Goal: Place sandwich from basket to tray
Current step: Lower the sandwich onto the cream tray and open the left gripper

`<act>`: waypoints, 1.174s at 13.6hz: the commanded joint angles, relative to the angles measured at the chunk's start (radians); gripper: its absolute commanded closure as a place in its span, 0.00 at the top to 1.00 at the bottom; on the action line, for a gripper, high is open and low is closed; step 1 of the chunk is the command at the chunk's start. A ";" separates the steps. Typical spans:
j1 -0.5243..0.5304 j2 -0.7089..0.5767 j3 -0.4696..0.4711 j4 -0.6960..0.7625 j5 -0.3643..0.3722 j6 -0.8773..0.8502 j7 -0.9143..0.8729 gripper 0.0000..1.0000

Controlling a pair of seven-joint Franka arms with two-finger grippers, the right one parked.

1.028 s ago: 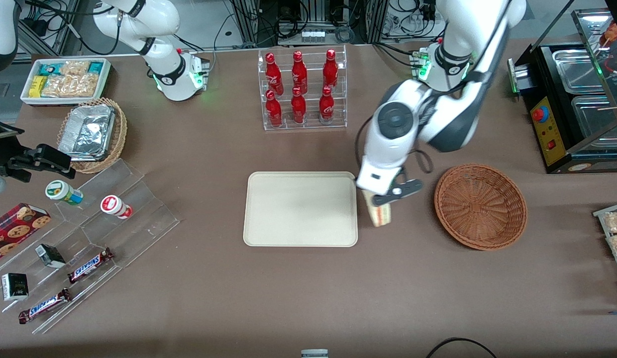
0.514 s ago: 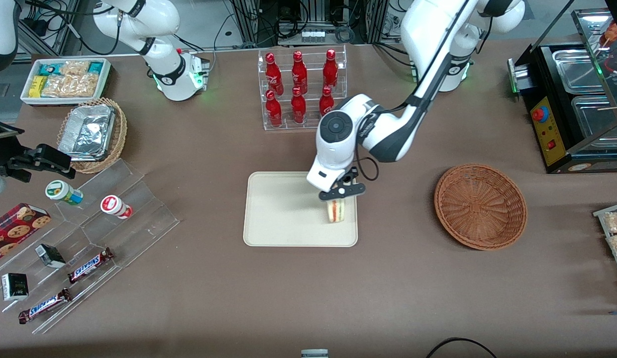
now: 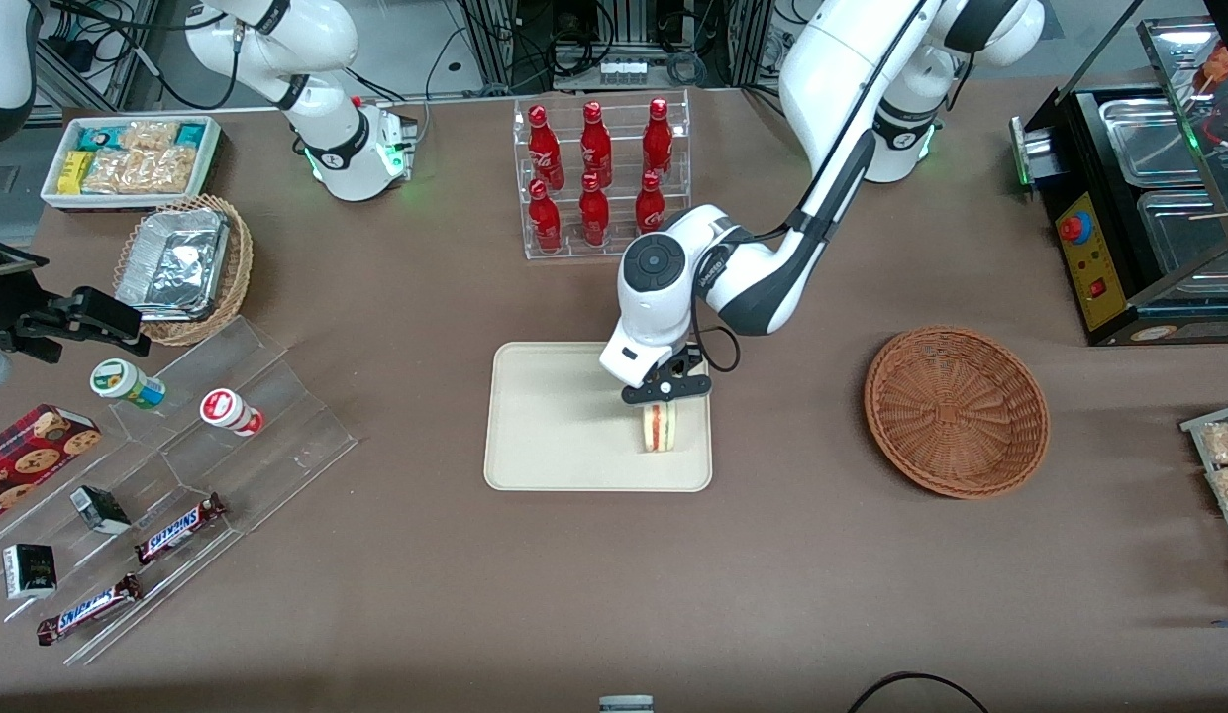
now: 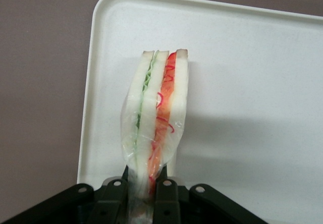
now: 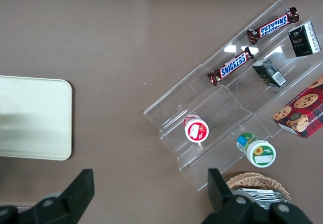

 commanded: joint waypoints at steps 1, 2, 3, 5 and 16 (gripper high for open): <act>-0.015 0.026 0.011 0.032 0.019 0.004 0.000 0.21; -0.015 0.032 0.011 0.032 0.021 0.004 0.000 0.26; -0.015 0.037 0.011 0.032 0.033 0.004 0.000 0.48; -0.015 0.041 0.011 0.032 0.044 0.004 -0.006 0.90; 0.063 -0.224 0.037 0.073 0.016 -0.267 -0.031 1.00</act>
